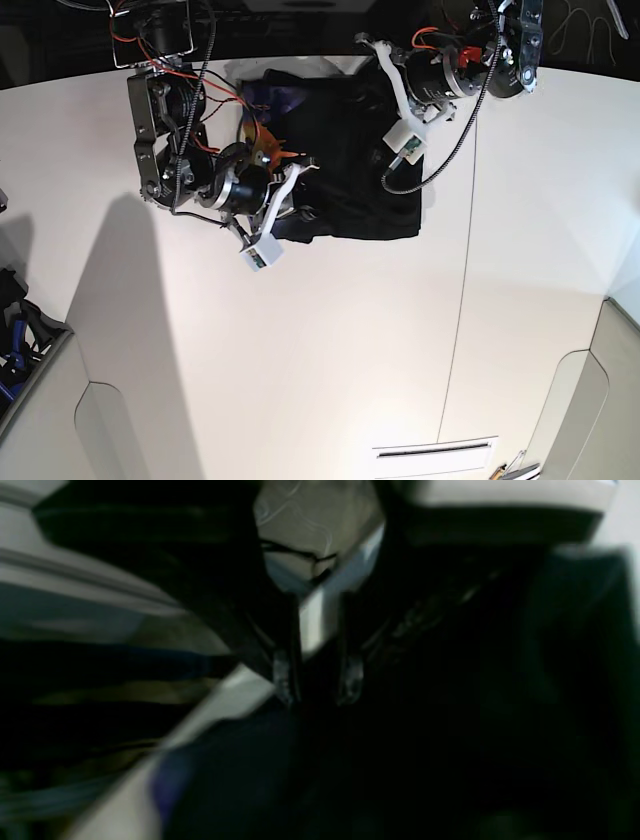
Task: Fold the T-shirt properly
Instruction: 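Grasp the folded bundle with both grippers and lift it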
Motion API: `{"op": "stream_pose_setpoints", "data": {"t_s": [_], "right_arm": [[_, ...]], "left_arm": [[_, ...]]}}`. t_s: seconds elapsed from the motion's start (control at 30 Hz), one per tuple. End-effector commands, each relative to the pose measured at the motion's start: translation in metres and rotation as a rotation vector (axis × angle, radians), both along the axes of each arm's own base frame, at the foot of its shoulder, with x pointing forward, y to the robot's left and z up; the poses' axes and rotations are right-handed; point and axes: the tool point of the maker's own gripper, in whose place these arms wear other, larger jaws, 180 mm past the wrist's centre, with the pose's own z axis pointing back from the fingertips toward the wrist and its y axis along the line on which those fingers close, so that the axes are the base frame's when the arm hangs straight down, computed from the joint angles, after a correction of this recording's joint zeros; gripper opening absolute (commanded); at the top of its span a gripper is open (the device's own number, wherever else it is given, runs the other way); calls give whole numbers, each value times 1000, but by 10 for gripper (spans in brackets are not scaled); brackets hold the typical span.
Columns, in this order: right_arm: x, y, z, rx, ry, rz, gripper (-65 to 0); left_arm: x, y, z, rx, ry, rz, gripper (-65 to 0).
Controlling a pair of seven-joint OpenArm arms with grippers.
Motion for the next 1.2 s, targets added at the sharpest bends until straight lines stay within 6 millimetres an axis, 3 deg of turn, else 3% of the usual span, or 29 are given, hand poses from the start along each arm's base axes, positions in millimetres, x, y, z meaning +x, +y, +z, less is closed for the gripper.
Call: {"op": "stream_pose_setpoints", "data": {"t_s": [0.0,0.1,0.2,0.47,0.6,0.8,0.9,1.0,1.07,1.17], "right_arm": [[10,-11,5,-10,-16,-32,-650],[13,-32,5,20,21,-100,-650],[6,-45,8,114,88,-156,-650],[-25,-49,31,436,175,-199,-650],[-14,-63,46,491,130,-245,-650],[21,-81,98,462,-79,-246,-650],[25,-66,121,421,-145,-154,-650],[14,-28,131,382,-164,8,-650],[0,1,121,320,-140,116,-650],[-28,39,91,169,-90,287,-650]], "left_arm": [[13,8,2,21,-35,43,-519],[35,35,-4,117,-90,128,-519],[63,51,3,139,-161,202,-519],[135,41,43,59,-346,260,-519],[158,42,62,50,-411,265,-519],[175,67,78,80,-455,322,-519],[177,88,79,105,-449,374,-519],[178,107,81,121,-456,425,-519],[179,120,83,135,-461,454,-519],[179,140,86,166,-469,488,-519]]}}
